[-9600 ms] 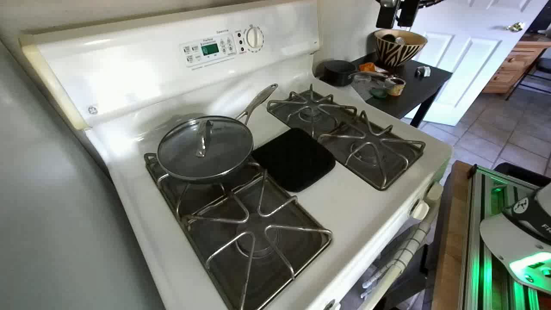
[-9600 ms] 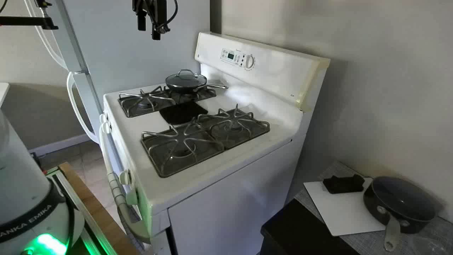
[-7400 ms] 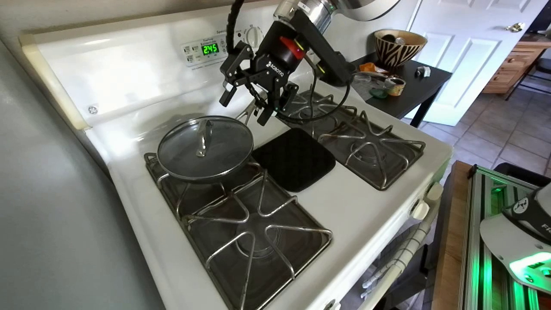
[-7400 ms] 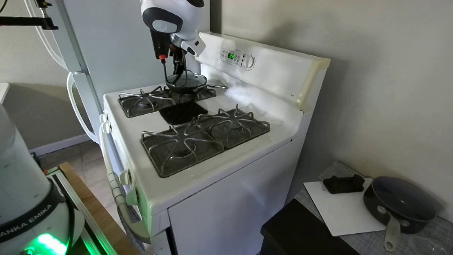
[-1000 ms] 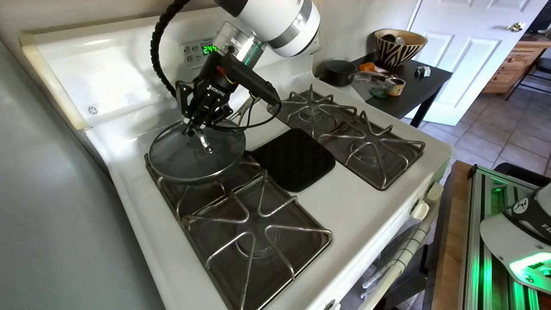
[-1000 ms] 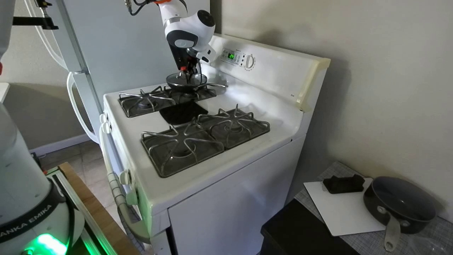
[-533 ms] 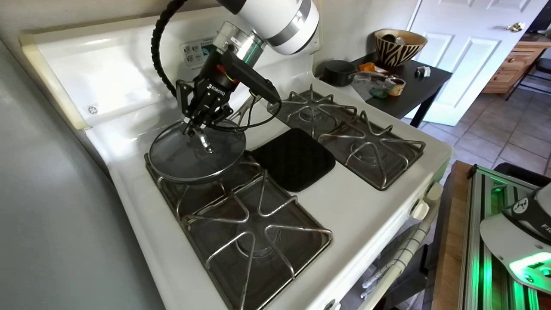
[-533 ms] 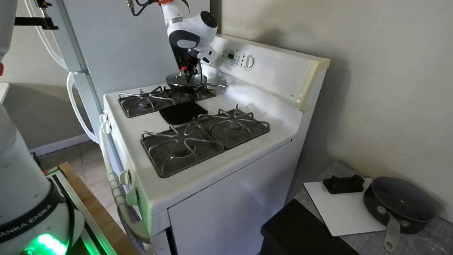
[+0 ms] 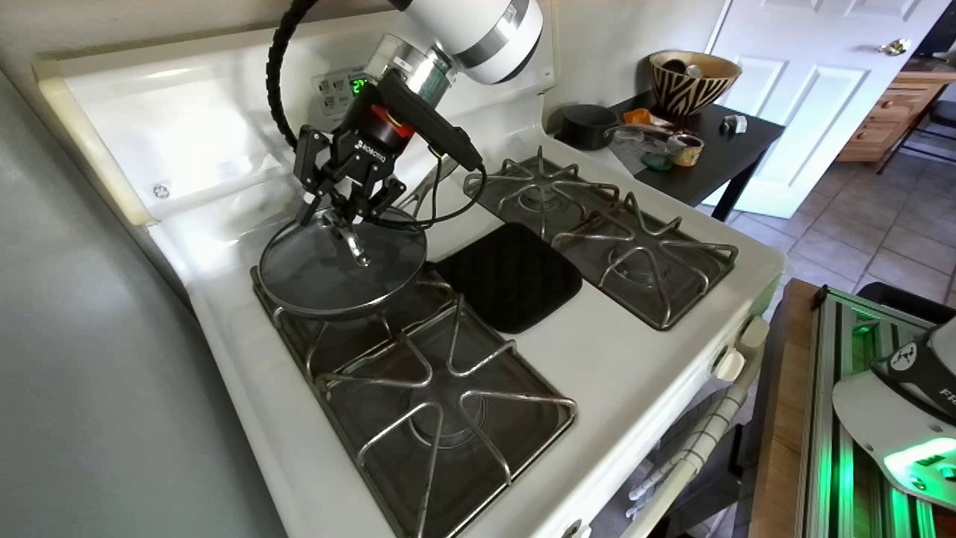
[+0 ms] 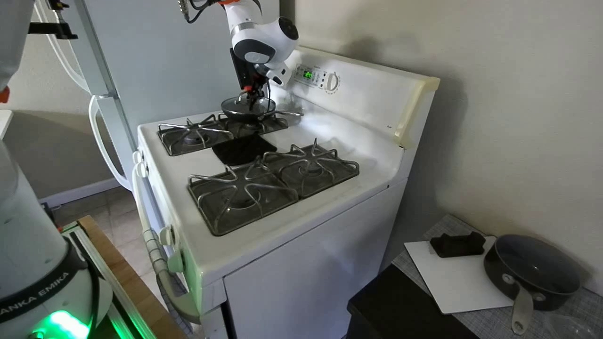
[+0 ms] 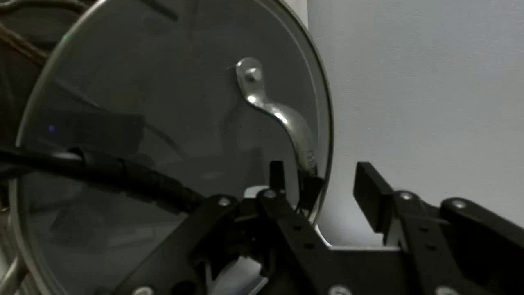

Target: Put the pan's lid on the black mat

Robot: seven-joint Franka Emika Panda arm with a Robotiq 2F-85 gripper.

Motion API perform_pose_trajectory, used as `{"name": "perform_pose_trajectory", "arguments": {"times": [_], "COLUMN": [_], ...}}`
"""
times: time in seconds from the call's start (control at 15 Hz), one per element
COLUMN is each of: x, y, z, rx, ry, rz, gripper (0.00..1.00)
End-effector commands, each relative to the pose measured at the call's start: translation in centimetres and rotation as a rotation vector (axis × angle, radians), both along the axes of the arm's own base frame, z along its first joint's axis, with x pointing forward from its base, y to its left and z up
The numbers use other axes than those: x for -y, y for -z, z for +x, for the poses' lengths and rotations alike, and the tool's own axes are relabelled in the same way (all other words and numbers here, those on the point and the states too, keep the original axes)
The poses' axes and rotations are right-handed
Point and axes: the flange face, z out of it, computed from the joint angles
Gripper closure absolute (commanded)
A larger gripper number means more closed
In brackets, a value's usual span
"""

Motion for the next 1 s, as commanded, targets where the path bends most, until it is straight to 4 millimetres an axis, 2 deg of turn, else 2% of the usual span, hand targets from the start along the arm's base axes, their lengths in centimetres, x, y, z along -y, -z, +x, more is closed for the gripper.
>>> {"name": "perform_pose_trajectory", "arguments": {"times": [0.0, 0.07, 0.13, 0.2, 0.47, 0.53, 0.93], "x": [0.1, 0.1, 0.1, 0.2, 1.0, 1.1, 0.9], "y": [2.1, 2.0, 2.1, 2.3, 3.1, 3.3, 3.5], "z": [0.3, 0.4, 0.5, 0.5, 0.6, 0.6, 0.8], "rx": [-0.06, -0.061, -0.065, -0.07, -0.104, -0.111, -0.117], "ry": [-0.01, -0.01, -0.01, -0.009, -0.014, -0.015, -0.018], "rz": [0.008, 0.009, 0.011, 0.01, 0.01, 0.009, 0.011], "gripper": [0.32, 0.66, 0.62, 0.62, 0.97, 1.0, 0.99]}}
